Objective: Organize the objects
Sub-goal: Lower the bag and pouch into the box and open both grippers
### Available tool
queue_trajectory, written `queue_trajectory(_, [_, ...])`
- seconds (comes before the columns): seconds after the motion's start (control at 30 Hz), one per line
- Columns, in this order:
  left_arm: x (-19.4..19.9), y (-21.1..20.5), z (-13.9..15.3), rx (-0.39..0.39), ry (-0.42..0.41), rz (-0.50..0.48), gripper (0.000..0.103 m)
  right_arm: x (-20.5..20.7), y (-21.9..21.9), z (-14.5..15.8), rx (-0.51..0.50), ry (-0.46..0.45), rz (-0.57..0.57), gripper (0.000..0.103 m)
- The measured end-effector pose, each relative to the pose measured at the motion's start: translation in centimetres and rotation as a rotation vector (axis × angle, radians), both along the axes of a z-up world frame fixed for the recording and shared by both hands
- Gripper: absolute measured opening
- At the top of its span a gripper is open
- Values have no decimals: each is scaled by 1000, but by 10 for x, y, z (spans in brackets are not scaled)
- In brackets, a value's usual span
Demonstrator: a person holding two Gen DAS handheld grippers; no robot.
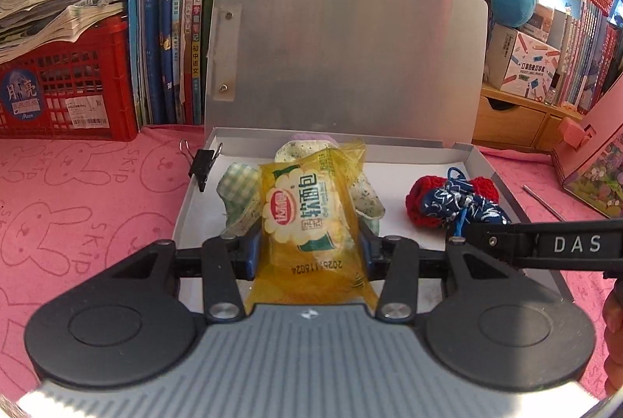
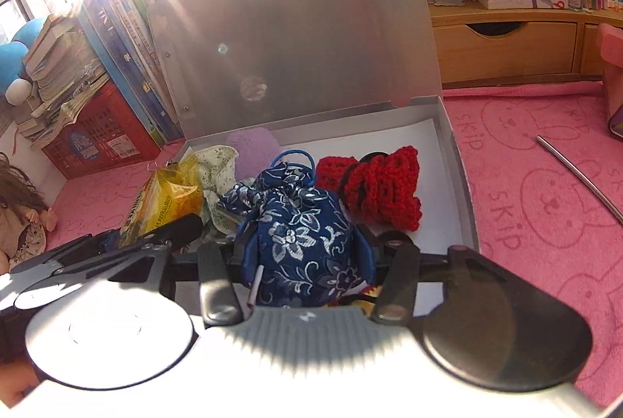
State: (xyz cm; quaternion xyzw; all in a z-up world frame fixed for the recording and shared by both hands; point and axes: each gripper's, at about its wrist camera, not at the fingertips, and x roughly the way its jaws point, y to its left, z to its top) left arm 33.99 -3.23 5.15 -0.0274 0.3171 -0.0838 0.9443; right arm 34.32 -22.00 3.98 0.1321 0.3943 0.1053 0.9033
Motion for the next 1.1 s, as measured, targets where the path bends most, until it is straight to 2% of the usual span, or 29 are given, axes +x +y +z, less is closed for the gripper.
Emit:
queue_trajectory(0.37, [8, 5, -19, 57, 22, 23, 51, 6, -7, -13, -54, 16, -48, 53])
queue_trajectory(0.77, [5, 1, -24, 109, -2, 0, 52, 7, 1, -20, -118, -1, -31, 55])
queue_trajectory(0.83, [5, 2, -24, 102, 3, 1, 57, 6, 2, -21, -117, -4, -33, 62])
queue_trajectory(0.87, [5, 3, -24, 96, 6, 5, 62, 5, 2, -21, -112, -6, -36, 63])
queue_trajectory(0.9, [5, 4, -23, 91, 6, 9, 67, 5, 1, -21, -108, -7, -37, 69])
queue_trajectory(1.1, [-2, 6, -16, 80, -16, 20, 83, -4, 0, -17, -103, -32, -20, 79])
